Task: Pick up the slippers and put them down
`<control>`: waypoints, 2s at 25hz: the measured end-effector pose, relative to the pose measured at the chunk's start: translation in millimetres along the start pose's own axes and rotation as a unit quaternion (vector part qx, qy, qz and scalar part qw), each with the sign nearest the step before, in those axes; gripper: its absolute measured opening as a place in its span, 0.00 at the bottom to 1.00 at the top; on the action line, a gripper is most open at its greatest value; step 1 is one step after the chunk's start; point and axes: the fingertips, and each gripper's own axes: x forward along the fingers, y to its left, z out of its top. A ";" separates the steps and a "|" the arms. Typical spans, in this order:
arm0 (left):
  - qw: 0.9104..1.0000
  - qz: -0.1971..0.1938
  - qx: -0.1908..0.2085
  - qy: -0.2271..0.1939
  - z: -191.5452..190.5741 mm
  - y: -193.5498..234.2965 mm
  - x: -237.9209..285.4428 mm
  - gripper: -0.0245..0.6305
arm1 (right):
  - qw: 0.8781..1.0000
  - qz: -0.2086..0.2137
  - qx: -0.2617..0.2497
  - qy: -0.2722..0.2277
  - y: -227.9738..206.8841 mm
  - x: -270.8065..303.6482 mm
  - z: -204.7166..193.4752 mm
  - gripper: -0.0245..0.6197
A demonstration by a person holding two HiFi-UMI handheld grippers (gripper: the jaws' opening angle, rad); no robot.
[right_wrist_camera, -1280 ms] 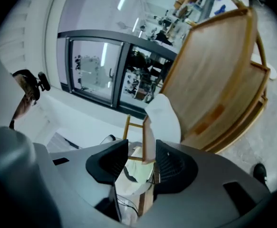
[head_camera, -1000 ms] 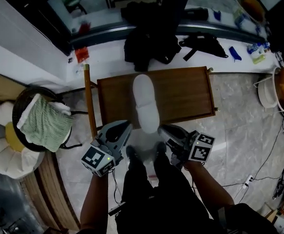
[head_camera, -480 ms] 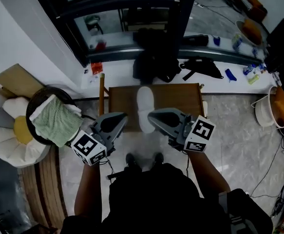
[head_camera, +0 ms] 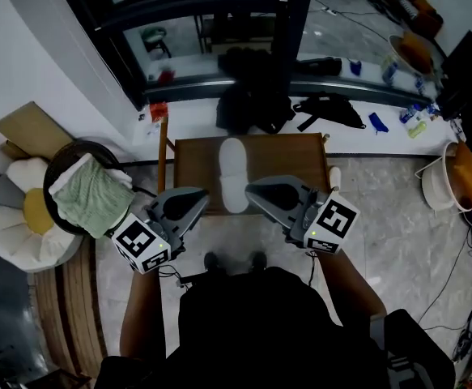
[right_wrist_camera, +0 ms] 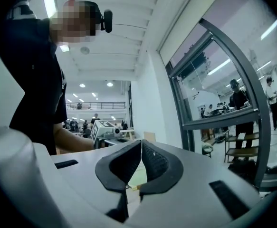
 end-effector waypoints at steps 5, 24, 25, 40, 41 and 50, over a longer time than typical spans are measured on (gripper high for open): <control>1.000 0.000 0.005 0.014 -3.2 -21.1 7.8 0.05 | 1.000 -0.003 -0.004 0.004 7.5 -22.7 -2.0 0.08; 0.998 -0.065 0.012 0.007 -37.0 -116.0 -74.9 0.05 | 0.996 -0.089 0.009 -0.001 132.3 -44.0 -17.0 0.08; 0.998 -0.068 0.010 0.006 -40.2 -123.5 -84.6 0.05 | 0.996 -0.091 0.009 0.003 145.1 -42.6 -20.0 0.08; 0.997 -0.071 -0.027 -0.007 -65.8 -192.6 -164.7 0.05 | 0.997 -0.067 0.021 0.029 261.4 -35.5 -47.0 0.08; 0.997 -0.069 -0.027 -0.006 -64.7 -197.1 -163.6 0.05 | 0.997 -0.062 0.019 0.030 264.2 -38.1 -45.2 0.08; 0.997 -0.072 -0.023 -0.001 -54.1 -237.3 -143.9 0.06 | 0.999 -0.027 0.004 0.028 274.6 -60.0 -32.8 0.08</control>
